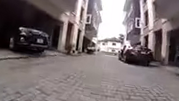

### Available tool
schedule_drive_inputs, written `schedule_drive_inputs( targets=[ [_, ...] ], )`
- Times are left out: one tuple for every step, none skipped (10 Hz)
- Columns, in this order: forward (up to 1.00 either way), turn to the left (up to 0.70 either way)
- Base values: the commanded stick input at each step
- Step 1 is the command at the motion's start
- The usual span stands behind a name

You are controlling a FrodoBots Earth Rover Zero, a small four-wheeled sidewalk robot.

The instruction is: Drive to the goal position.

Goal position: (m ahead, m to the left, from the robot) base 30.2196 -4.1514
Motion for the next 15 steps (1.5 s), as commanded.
schedule_drive_inputs(
  targets=[
    [0.70,0.00],
    [0.70,0.00],
    [0.70,0.00],
    [0.70,0.00],
    [0.70,0.00],
    [0.70,0.00],
    [0.70,0.00],
    [0.70,0.00],
    [0.70,0.00],
    [0.70,0.00],
    [0.70,0.00],
    [0.70,0.00],
    [0.70,0.00],
    [0.70,0.00],
    [0.70,0.00]
  ],
)
